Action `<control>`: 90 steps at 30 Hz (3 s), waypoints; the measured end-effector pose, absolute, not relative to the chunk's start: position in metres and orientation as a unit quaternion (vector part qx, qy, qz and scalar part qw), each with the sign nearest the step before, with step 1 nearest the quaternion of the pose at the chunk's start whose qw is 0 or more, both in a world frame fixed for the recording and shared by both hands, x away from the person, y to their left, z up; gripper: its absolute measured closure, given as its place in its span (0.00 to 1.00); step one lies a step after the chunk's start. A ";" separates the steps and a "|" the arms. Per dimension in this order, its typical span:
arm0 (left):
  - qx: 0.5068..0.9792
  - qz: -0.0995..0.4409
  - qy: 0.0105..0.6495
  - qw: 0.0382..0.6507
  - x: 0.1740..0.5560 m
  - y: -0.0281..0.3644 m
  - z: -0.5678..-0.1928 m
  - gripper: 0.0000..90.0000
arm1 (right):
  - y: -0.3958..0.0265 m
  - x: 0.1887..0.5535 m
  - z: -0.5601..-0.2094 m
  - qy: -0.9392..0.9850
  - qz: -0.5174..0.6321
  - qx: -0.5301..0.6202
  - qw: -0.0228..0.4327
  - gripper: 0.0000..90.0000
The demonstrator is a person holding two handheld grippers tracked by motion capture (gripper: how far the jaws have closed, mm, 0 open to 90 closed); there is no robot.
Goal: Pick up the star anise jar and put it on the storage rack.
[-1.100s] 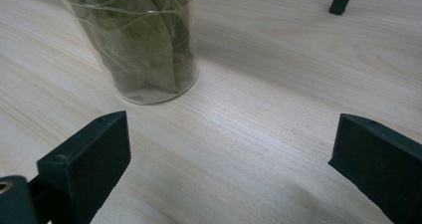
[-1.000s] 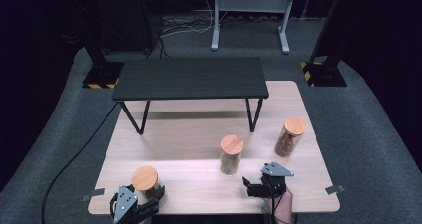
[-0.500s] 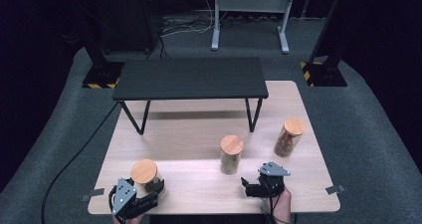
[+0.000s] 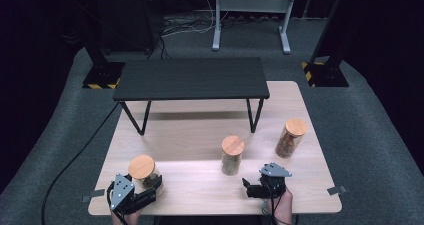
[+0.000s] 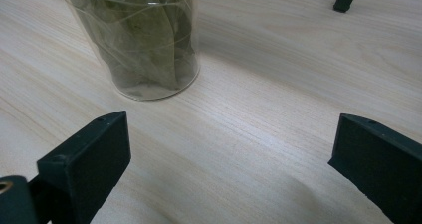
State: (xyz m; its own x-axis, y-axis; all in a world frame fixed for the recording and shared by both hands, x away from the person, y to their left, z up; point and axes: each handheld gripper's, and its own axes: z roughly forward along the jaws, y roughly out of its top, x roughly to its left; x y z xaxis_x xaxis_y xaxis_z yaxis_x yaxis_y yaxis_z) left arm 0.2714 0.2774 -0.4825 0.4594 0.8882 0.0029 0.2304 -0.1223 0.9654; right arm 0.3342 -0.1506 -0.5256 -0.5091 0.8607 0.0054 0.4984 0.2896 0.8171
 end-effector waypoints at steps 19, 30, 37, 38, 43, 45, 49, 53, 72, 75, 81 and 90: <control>0.677 0.322 0.407 0.522 0.284 0.276 -0.470 0.28 | -0.152 0.334 -0.525 0.767 0.407 0.441 0.224 0.01; 0.677 0.326 0.407 0.518 0.289 0.272 -0.465 0.28 | -0.152 0.333 -0.525 0.768 0.411 0.438 0.224 0.01; 0.681 0.325 0.404 0.518 0.295 0.266 -0.467 0.28 | -0.153 0.333 -0.525 0.766 0.415 0.438 0.223 0.01; 0.681 0.324 0.403 0.518 0.296 0.266 -0.467 0.28 | -0.153 0.333 -0.525 0.766 0.415 0.438 0.223 0.01; 0.685 0.328 0.396 0.516 0.295 0.261 -0.464 0.28 | -0.153 0.333 -0.525 0.765 0.416 0.438 0.224 0.01; 0.683 0.329 0.396 0.518 0.295 0.261 -0.464 0.28 | -0.153 0.333 -0.525 0.764 0.417 0.438 0.225 0.01; 0.681 0.329 0.398 0.519 0.299 0.261 -0.463 0.28 | -0.153 0.332 -0.525 0.765 0.415 0.437 0.226 0.01; 0.681 0.330 0.397 0.519 0.304 0.261 -0.461 0.28 | -0.153 0.332 -0.525 0.765 0.415 0.438 0.227 0.01; 0.677 0.332 0.405 0.518 0.315 0.268 -0.454 0.28 | -0.153 0.333 -0.525 0.768 0.412 0.436 0.222 0.01; 0.678 0.333 0.405 0.516 0.318 0.269 -0.455 0.28 | -0.153 0.333 -0.525 0.768 0.413 0.436 0.221 0.01; 0.680 0.332 0.410 0.510 0.325 0.270 -0.458 0.28 | -0.152 0.333 -0.525 0.768 0.411 0.437 0.223 0.01; 0.683 0.329 0.409 0.509 0.338 0.267 -0.459 0.28 | -0.152 0.332 -0.525 0.766 0.413 0.436 0.228 0.01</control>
State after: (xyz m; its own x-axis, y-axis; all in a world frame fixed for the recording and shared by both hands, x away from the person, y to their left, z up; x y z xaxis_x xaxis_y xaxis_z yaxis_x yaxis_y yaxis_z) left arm 0.3376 0.2671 -0.4590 0.4498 0.8925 0.0332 0.2235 -0.1484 0.9633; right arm 0.3319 -0.1523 -0.5252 -0.5170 0.8559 0.0113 0.4795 0.2786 0.8321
